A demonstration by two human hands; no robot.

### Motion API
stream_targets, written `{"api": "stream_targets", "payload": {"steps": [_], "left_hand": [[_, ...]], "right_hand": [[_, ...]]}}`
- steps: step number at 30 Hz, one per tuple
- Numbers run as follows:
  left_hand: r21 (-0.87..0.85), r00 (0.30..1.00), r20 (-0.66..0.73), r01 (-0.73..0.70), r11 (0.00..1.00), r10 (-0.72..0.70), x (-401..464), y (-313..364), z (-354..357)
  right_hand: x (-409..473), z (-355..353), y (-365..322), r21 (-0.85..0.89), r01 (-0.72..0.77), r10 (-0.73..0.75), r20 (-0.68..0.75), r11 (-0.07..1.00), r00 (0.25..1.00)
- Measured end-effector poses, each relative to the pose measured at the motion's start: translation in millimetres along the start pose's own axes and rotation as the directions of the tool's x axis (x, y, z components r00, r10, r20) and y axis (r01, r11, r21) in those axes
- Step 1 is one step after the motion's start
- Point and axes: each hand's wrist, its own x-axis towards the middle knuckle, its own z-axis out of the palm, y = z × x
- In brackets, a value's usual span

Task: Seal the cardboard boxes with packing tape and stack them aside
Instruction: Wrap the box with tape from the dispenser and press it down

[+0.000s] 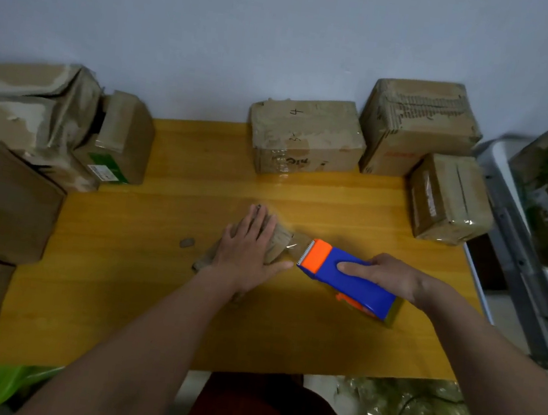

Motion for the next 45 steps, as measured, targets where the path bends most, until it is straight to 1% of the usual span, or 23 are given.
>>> {"api": "stream_targets", "payload": {"steps": [3,6,9,12,19,24,27,28,30,31,33,35,37,40,45], "left_hand": [[-0.173,0.995,-0.047,0.079,0.982,-0.089,-3,9,1],[-0.341,0.966,-0.105,0.189,0.921,-0.237,1,23,0],[-0.391,0.920,-0.126,0.298,0.871,-0.371,9,32,-3],[-0.398,0.898,-0.090,0.363,0.843,-0.430,12,35,-2],[-0.368,0.882,-0.089,0.402,0.838,-0.463,10,37,0],[-0.379,0.853,-0.102,0.443,0.812,-0.512,8,45,-1],[-0.388,0.824,-0.115,0.477,0.789,-0.555,6,47,0],[-0.390,0.818,-0.122,0.481,0.785,-0.562,5,47,1],[-0.391,0.808,-0.143,0.485,0.783,-0.572,7,48,1],[-0.385,0.808,-0.148,0.484,0.786,-0.571,8,49,1],[-0.367,0.806,-0.158,0.488,0.792,-0.570,9,50,1],[-0.357,0.801,-0.162,0.497,0.791,-0.576,10,49,-2],[-0.371,0.794,-0.185,0.490,0.789,-0.580,12,48,-4],[-0.384,0.798,-0.217,0.460,0.801,-0.563,12,49,-6],[-0.357,0.861,-0.111,0.433,0.828,-0.497,3,41,-5]], "right_hand": [[0,-1,-2,-0.030,-0.007,0.007,-0.013,1.000,1.000],[-3,0,-7,-0.100,-0.003,0.002,-0.012,0.995,1.000],[-2,3,-15,-0.179,-0.025,0.017,-0.042,0.984,0.999],[-1,7,-23,-0.233,-0.063,0.047,-0.074,0.970,0.996],[2,19,-48,-0.433,-0.131,0.045,-0.203,0.892,0.978],[8,33,-56,-0.557,-0.203,0.033,-0.299,0.806,0.954],[12,39,-38,-0.683,-0.277,0.001,-0.374,0.676,0.927],[12,37,-27,-0.675,-0.305,-0.001,-0.412,0.672,0.911],[11,30,-11,-0.608,-0.322,-0.008,-0.476,0.726,0.879],[9,26,-5,-0.587,-0.322,-0.035,-0.515,0.743,0.857],[10,22,2,-0.567,-0.319,-0.122,-0.605,0.759,0.787],[14,23,4,-0.554,-0.308,-0.172,-0.651,0.774,0.740],[22,27,11,-0.548,-0.316,-0.166,-0.659,0.775,0.734],[39,37,30,-0.558,-0.332,-0.145,-0.644,0.760,0.751],[67,43,52,-0.579,-0.348,-0.105,-0.607,0.738,0.788]]}}
